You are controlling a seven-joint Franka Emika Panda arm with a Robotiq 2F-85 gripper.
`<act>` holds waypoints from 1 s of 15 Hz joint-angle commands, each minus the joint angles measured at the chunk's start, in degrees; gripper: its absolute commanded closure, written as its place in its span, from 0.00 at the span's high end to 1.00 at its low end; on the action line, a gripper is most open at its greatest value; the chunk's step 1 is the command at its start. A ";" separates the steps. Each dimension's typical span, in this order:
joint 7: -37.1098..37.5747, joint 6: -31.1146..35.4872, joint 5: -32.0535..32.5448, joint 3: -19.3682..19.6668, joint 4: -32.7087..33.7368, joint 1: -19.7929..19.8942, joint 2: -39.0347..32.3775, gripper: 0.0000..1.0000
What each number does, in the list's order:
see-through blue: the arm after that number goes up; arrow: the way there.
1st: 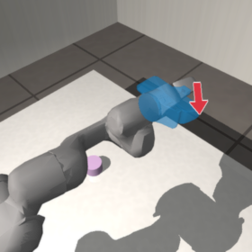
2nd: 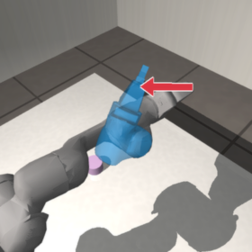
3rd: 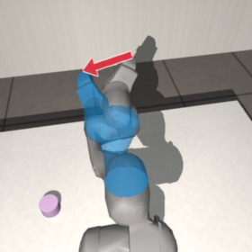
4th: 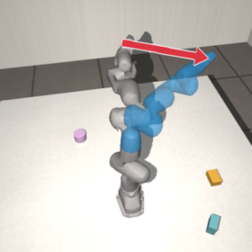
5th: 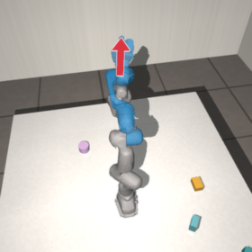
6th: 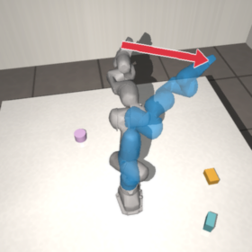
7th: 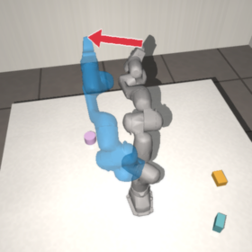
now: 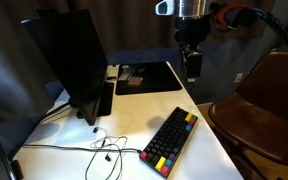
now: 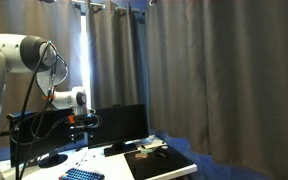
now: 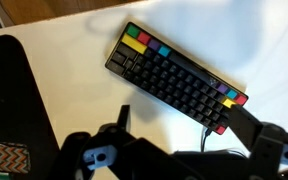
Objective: Press a key on the keyboard
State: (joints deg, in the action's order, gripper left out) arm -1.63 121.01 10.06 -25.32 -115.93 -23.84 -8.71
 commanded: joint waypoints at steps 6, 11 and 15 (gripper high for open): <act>3.61 12.14 -0.01 -0.98 2.04 -6.17 -9.42 1.00; 10.15 18.83 1.40 1.40 3.75 -10.09 -14.46 0.66; 12.62 22.41 1.38 4.09 6.05 -12.81 -18.13 0.38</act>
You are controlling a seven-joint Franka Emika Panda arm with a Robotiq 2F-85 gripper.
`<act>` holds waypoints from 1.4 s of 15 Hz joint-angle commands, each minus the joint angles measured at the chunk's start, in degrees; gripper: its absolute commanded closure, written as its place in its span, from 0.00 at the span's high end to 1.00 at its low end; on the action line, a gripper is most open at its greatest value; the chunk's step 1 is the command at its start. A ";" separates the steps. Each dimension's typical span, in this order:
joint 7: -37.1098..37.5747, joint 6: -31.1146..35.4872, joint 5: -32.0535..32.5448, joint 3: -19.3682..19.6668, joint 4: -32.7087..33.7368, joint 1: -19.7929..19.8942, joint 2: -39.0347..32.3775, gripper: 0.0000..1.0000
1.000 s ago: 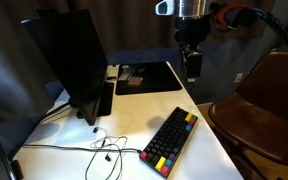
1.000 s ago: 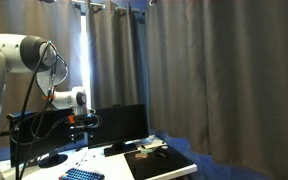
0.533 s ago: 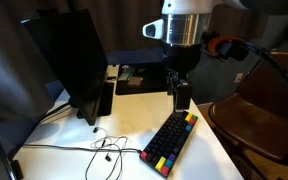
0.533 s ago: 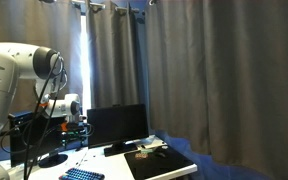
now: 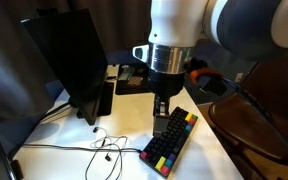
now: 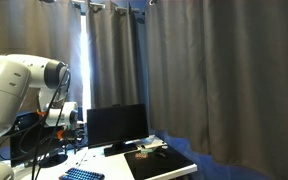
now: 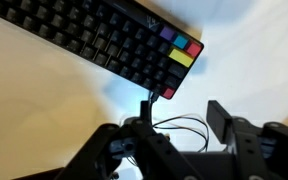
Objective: Press a key on the keyboard
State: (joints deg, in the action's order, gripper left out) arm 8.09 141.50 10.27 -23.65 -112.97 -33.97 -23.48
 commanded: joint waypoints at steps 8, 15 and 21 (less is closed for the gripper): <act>3.40 3.77 -0.35 6.52 5.92 -5.57 -8.33 0.00; 1.52 4.64 -3.52 5.27 7.87 -4.76 -11.70 0.00; 1.69 4.35 -5.23 5.23 9.30 -5.11 -13.66 0.00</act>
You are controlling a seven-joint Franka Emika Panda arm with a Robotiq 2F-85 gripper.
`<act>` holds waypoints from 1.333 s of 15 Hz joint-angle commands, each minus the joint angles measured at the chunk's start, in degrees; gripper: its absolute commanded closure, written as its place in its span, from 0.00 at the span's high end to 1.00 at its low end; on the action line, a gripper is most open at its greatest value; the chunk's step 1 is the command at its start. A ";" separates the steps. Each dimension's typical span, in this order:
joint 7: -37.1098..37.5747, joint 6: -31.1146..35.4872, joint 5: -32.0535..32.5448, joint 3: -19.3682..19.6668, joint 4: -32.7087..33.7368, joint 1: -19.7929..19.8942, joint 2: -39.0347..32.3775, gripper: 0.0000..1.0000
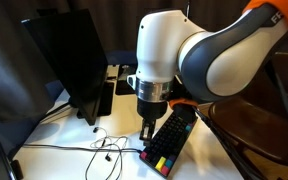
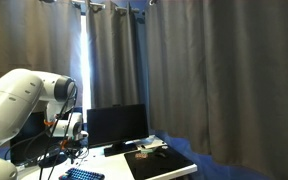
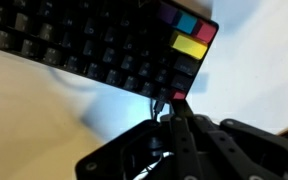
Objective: Press a key on the keyboard
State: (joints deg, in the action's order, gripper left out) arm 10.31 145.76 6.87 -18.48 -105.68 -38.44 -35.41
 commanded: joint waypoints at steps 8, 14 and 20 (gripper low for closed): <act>-0.27 -0.16 -2.08 0.40 2.75 -0.99 -3.37 0.00; 0.24 0.53 -1.63 0.94 3.10 -1.49 -4.24 0.00; 0.69 1.25 -0.99 1.78 3.41 -2.26 -4.35 0.00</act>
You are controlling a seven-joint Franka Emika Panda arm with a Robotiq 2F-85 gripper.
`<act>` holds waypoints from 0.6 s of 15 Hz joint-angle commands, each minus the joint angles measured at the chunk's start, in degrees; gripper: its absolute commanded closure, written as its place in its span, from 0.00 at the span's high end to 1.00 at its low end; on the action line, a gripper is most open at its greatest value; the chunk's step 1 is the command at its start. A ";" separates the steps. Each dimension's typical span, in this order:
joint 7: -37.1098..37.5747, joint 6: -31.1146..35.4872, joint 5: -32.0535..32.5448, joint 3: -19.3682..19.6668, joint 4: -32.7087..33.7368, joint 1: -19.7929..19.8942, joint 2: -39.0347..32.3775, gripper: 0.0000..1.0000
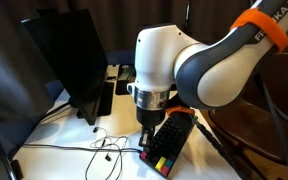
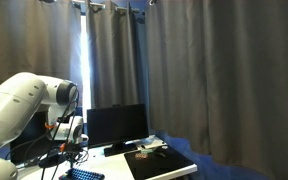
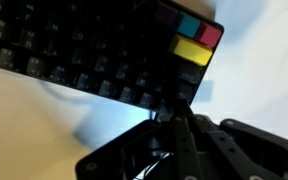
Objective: Press a key on the keyboard
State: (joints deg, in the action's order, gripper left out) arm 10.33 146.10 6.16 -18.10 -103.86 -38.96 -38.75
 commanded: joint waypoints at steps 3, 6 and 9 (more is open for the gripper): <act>0.80 0.84 -0.02 2.05 1.70 -2.31 -1.04 0.00; 0.83 0.87 0.04 2.65 1.85 -2.82 -1.09 0.00; 0.78 0.82 0.06 3.02 2.09 -3.18 -1.21 0.00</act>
State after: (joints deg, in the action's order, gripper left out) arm 10.34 146.20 6.17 -16.26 -103.26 -40.66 -38.84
